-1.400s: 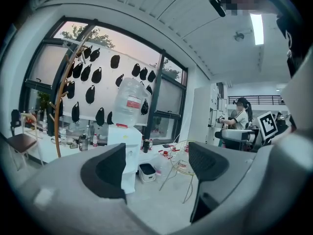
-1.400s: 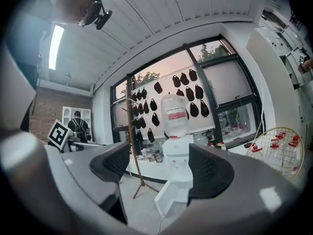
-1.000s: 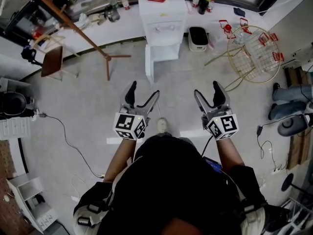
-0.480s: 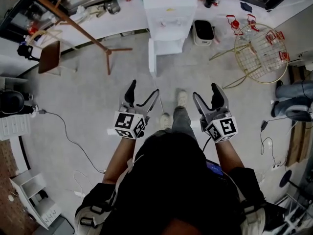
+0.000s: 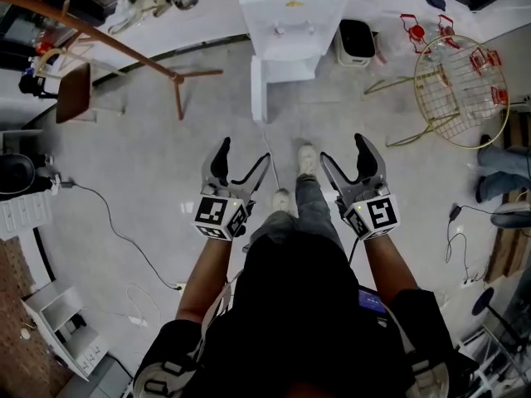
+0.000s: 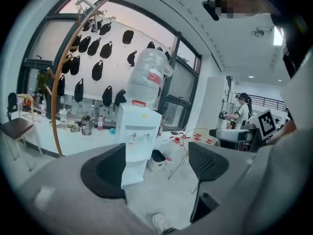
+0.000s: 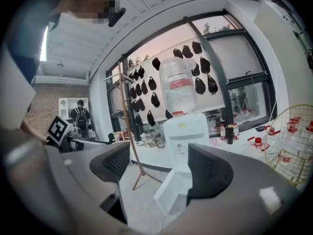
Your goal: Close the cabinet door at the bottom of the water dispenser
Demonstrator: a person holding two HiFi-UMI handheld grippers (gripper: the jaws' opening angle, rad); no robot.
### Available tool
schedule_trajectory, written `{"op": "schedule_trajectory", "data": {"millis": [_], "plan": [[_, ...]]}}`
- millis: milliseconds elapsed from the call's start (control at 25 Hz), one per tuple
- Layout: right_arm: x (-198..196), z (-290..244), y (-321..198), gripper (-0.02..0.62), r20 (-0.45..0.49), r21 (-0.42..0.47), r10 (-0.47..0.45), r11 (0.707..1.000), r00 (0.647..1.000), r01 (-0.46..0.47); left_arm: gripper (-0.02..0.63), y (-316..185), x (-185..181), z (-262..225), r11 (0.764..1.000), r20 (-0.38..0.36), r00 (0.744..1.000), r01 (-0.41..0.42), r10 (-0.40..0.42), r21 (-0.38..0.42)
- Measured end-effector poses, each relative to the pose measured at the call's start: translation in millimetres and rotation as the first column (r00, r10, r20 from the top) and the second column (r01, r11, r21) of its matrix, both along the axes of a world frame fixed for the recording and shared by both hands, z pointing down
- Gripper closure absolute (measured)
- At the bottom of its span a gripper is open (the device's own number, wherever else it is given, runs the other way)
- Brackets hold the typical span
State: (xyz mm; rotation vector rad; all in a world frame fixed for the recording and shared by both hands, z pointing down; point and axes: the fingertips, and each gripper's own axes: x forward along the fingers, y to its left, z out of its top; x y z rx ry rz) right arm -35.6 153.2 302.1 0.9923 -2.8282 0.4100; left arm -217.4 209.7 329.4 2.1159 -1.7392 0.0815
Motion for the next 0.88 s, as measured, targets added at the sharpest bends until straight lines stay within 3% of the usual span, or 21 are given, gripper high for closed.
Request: {"op": "schedule_trajectory", "data": {"millis": [400, 880], "plan": [[2.9, 90.5, -72.5, 0.239, -0.052, -0.090, -0.006, 0.996, 0.999, 0.001, 0.213, -62.5, 0.1, 88.3, 0.996, 0.021, 1.000, 0.002, 0.000, -0.085], [4.9, 212.7, -116.9, 0.244, -0.092, -0.173, -0.041, 0.985, 0.995, 0.025, 0.218, -89.4, -5.4, 234.1, 0.967, 0.003, 0.998, 0.068, -0.069, -0.247]]}}
